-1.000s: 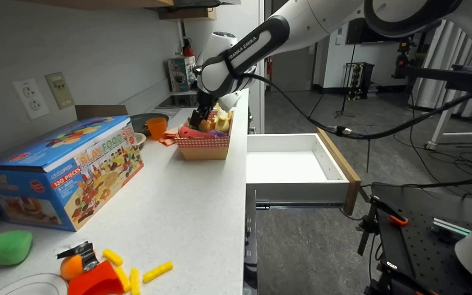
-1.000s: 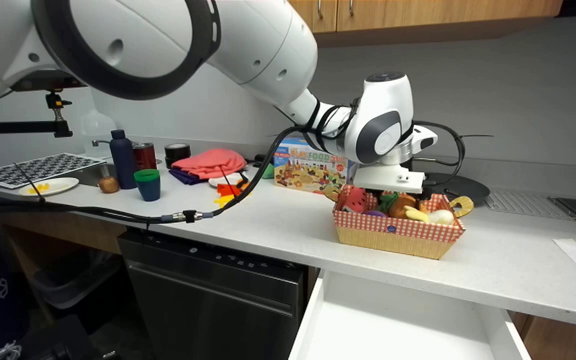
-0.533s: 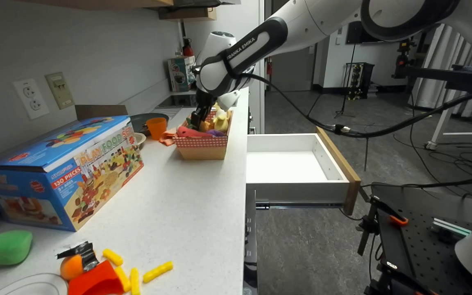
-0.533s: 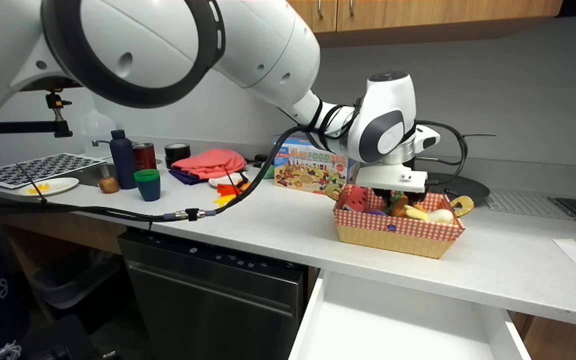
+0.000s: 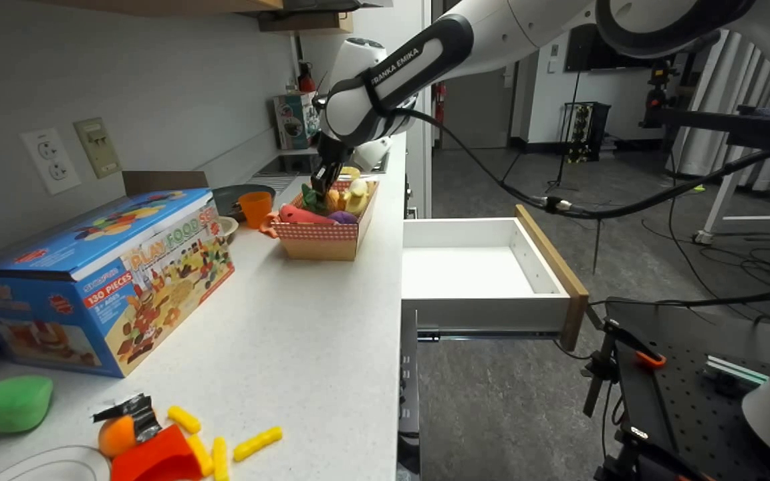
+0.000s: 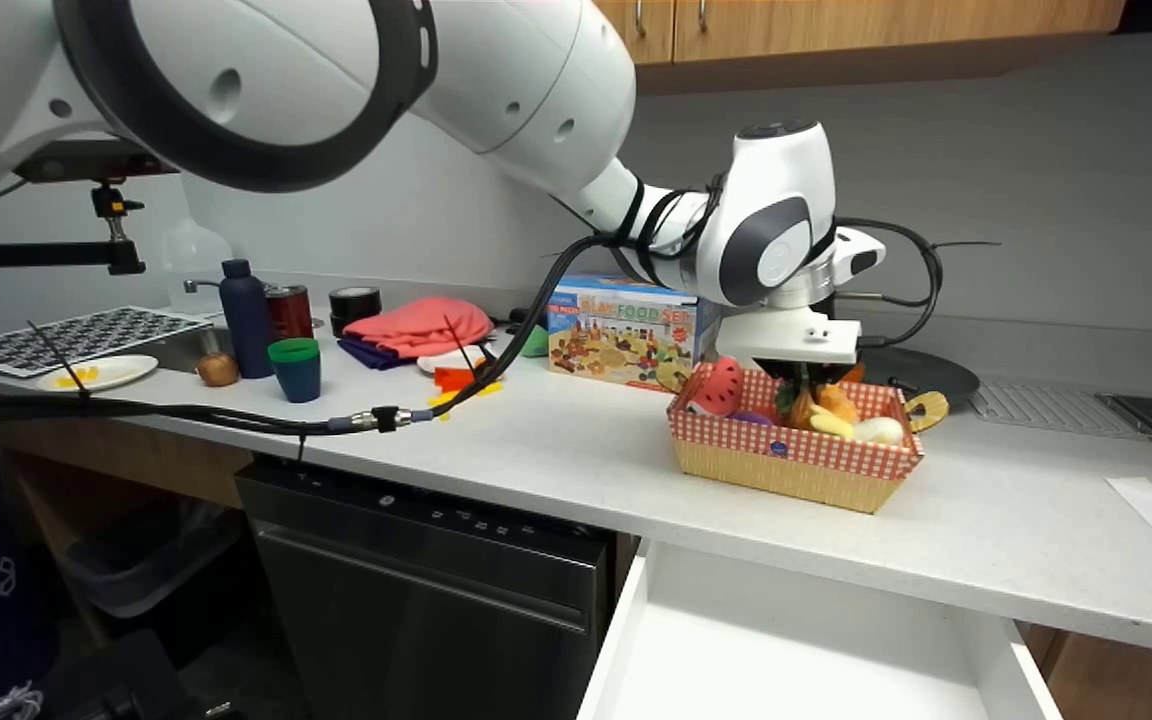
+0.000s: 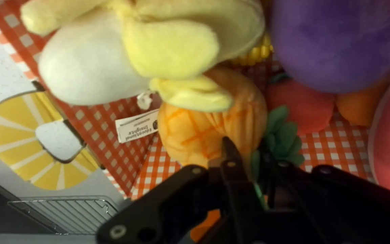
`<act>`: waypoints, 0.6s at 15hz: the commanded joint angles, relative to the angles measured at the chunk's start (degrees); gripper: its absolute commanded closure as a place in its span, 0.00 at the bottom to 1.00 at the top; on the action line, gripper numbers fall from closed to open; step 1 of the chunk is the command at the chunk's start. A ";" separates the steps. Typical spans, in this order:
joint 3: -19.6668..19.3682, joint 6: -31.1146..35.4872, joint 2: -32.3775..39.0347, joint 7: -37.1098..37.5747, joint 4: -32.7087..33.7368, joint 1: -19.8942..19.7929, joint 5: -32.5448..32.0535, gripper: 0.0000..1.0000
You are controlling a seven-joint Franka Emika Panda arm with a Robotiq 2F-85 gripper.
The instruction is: Open the drawer and put some of the plush toys from the basket in the drawer and close it
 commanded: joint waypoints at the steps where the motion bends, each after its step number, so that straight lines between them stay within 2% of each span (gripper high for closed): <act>1: 0.60 3.08 -9.04 -2.22 -8.51 -0.95 0.72 0.97; 5: 0.40 5.89 -19.95 -3.96 -18.98 -2.53 1.26 0.96; 9: -1.24 3.15 -27.46 -5.57 -29.86 -4.01 2.23 0.96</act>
